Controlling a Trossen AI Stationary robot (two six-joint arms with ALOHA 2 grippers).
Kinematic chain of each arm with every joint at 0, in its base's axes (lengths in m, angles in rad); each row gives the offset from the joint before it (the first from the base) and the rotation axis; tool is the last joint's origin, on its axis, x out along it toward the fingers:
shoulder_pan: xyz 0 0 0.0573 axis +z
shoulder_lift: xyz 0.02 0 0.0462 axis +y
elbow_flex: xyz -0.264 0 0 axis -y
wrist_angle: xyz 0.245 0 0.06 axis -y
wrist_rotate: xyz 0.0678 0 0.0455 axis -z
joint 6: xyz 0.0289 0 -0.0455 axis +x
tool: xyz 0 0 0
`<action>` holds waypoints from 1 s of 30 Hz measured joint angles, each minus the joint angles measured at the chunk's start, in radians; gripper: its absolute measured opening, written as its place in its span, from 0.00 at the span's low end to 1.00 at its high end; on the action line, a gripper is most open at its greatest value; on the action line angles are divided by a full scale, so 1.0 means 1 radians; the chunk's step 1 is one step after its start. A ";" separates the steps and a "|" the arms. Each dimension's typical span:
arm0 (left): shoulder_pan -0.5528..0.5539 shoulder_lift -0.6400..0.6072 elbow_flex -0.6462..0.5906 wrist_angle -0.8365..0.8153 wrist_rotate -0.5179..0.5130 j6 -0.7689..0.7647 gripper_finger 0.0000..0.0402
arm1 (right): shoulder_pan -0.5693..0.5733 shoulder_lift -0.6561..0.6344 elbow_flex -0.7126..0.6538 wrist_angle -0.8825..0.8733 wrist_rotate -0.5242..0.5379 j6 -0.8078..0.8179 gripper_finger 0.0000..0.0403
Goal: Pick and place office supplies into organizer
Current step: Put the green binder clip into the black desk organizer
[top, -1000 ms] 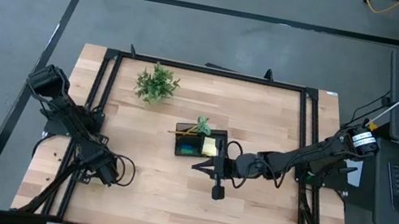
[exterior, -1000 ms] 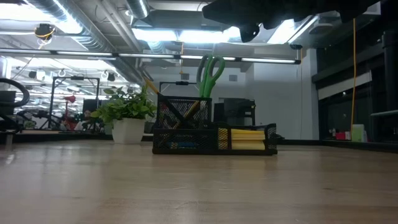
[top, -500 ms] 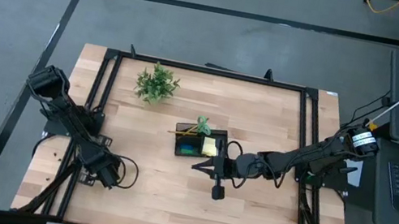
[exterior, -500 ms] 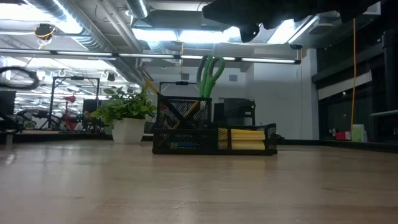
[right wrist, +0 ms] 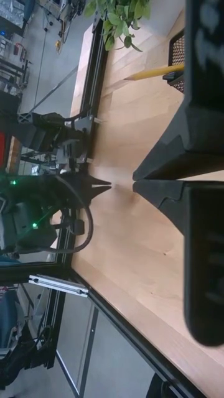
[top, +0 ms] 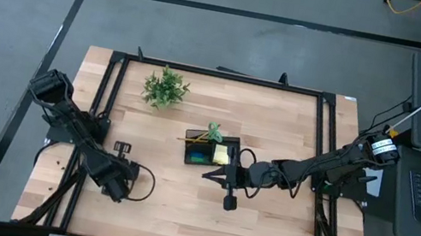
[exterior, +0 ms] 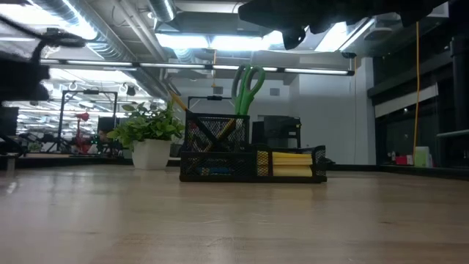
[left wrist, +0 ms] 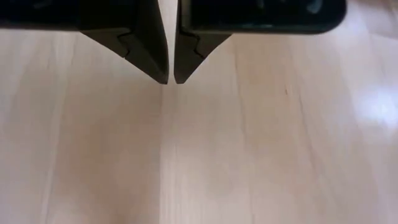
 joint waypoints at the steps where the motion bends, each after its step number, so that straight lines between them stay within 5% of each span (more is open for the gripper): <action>1: 0.008 0.000 0.004 0.010 -0.015 0.003 0.05 | 0.000 0.000 0.000 0.000 0.000 0.000 0.02; 11: 0.098 0.000 0.021 0.008 -0.043 0.064 0.01 | 0.000 0.000 0.000 -0.001 0.000 0.001 0.02; 15: 0.116 0.000 0.021 0.028 -0.142 0.105 0.03 | 0.000 0.000 0.000 -0.001 0.000 0.001 0.02; 20: 0.153 -0.001 0.021 0.145 -0.281 0.199 0.11 | 0.000 0.000 0.001 -0.002 0.000 0.001 0.02; 30: 0.286 -0.034 -0.073 0.510 -0.369 0.316 0.24 | 0.000 0.000 0.001 -0.003 -0.002 0.001 0.02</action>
